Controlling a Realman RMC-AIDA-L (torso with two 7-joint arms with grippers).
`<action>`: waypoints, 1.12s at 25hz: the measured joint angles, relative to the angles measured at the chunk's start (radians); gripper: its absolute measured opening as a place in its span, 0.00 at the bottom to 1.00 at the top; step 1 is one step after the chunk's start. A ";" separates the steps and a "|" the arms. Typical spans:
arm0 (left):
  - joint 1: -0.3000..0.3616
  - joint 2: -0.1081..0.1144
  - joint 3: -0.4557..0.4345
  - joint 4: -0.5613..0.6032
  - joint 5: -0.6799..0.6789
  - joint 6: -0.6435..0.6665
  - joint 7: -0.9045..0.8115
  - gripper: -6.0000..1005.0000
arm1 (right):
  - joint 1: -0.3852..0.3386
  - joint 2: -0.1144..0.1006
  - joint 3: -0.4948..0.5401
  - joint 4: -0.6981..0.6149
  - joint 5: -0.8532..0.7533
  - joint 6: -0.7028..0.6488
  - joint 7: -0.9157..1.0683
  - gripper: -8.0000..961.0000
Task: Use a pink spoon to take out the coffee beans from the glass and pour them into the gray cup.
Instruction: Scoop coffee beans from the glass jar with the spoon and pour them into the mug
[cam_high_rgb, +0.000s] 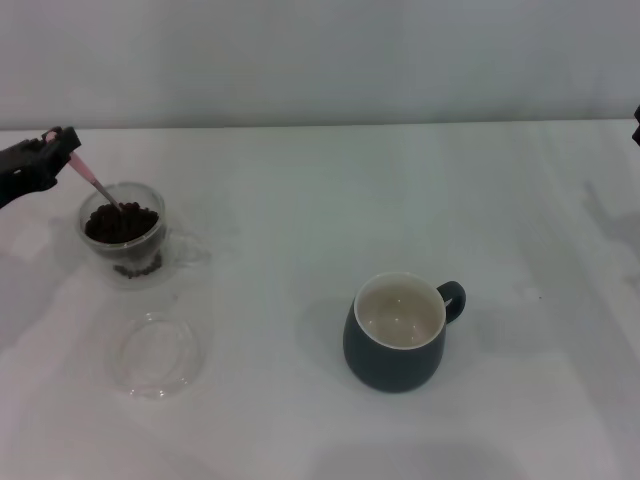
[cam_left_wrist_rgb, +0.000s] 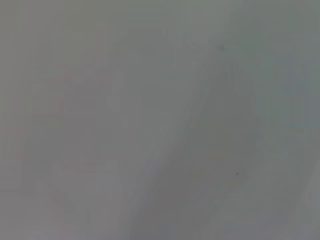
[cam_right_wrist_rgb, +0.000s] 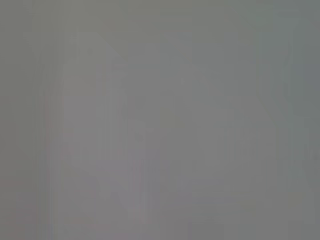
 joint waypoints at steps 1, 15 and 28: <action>0.000 -0.002 -0.001 -0.006 -0.004 0.000 -0.005 0.14 | 0.000 0.000 0.000 0.000 0.003 0.000 0.000 0.91; 0.057 -0.013 -0.004 -0.071 -0.148 -0.002 -0.122 0.14 | 0.000 0.000 0.000 -0.004 0.007 -0.005 0.000 0.91; 0.067 -0.013 -0.004 -0.071 -0.149 -0.022 -0.205 0.14 | 0.000 0.002 0.000 -0.003 0.007 -0.006 0.000 0.91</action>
